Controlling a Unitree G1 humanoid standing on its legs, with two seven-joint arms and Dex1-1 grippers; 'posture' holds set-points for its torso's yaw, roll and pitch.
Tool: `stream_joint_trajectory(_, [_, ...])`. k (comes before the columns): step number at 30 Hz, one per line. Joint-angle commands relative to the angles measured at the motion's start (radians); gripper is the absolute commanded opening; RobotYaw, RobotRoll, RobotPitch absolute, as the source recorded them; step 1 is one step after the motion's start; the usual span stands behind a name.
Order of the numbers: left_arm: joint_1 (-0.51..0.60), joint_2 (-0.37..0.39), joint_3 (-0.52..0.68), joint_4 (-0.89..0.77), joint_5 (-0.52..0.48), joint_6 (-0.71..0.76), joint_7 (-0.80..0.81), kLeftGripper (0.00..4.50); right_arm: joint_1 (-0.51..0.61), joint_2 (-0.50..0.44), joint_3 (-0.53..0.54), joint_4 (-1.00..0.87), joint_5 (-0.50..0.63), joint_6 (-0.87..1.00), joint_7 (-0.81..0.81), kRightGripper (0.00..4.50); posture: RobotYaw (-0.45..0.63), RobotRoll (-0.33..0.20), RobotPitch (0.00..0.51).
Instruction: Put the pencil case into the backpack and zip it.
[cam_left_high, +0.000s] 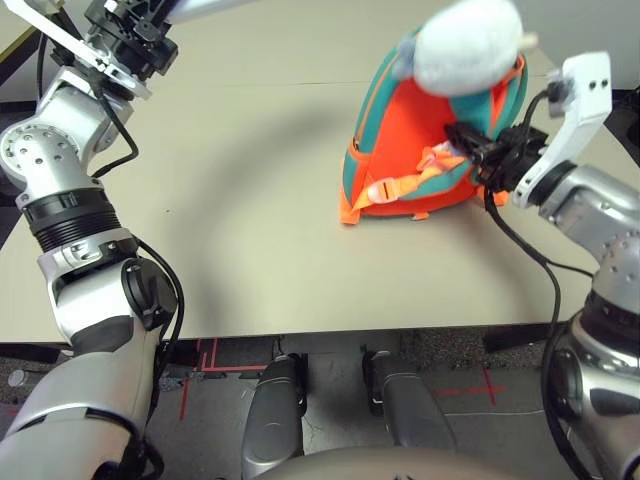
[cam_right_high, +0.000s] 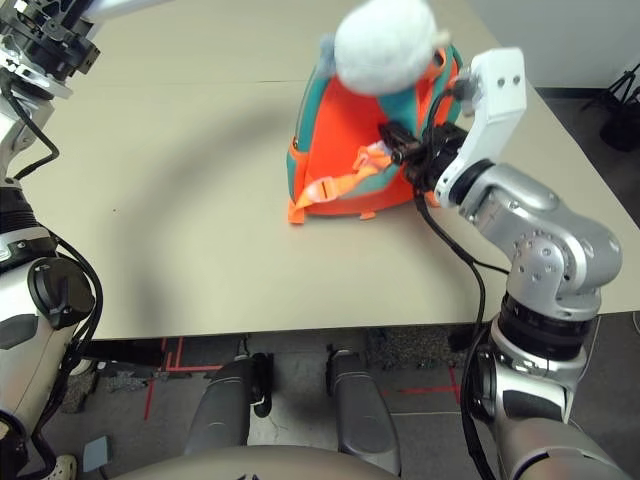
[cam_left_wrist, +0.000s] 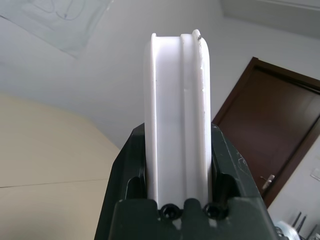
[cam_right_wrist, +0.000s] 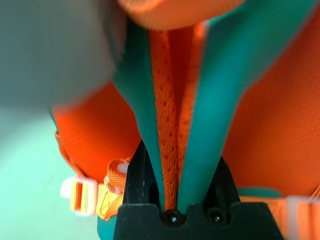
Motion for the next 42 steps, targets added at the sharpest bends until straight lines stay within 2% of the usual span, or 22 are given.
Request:
stream_joint_trajectory(1, [-0.005, 0.021, -0.008, -0.003, 0.001, 0.006, -0.037, 1.39, 0.040, -0.009, 0.041, 0.026, -0.045, -0.072, 0.017, 0.41, -0.14, 0.000, 0.174])
stream_joint_trajectory(15, [-0.023, 0.100, -0.194, -0.033, 0.078, 0.037, -0.310, 1.39, -0.003, -0.017, 0.110, 0.176, -0.106, -0.202, 0.071, 0.41, -0.14, 0.000, 0.174])
stream_joint_trajectory(21, [-0.027, 0.087, -0.271, -0.015, 0.155, 0.006, -0.401, 1.39, -0.004, -0.017, 0.115, 0.188, -0.112, -0.214, 0.076, 0.41, -0.13, 0.000, 0.175])
stream_joint_trajectory(30, [-0.025, 0.060, -0.324, 0.002, 0.220, -0.014, -0.477, 1.39, -0.018, -0.012, 0.101, 0.195, -0.108, -0.202, 0.072, 0.41, -0.14, 0.000, 0.174])
stream_joint_trajectory(38, [0.005, 0.069, -0.435, -0.034, 0.290, -0.028, -0.598, 1.39, -0.040, -0.017, 0.093, 0.223, -0.109, -0.202, 0.076, 0.41, -0.13, 0.000, 0.172])
stream_joint_trajectory(42, [0.005, 0.062, -0.489, -0.020, 0.355, -0.075, -0.634, 1.39, -0.044, -0.019, 0.092, 0.226, -0.110, -0.203, 0.076, 0.41, -0.13, 0.000, 0.171])
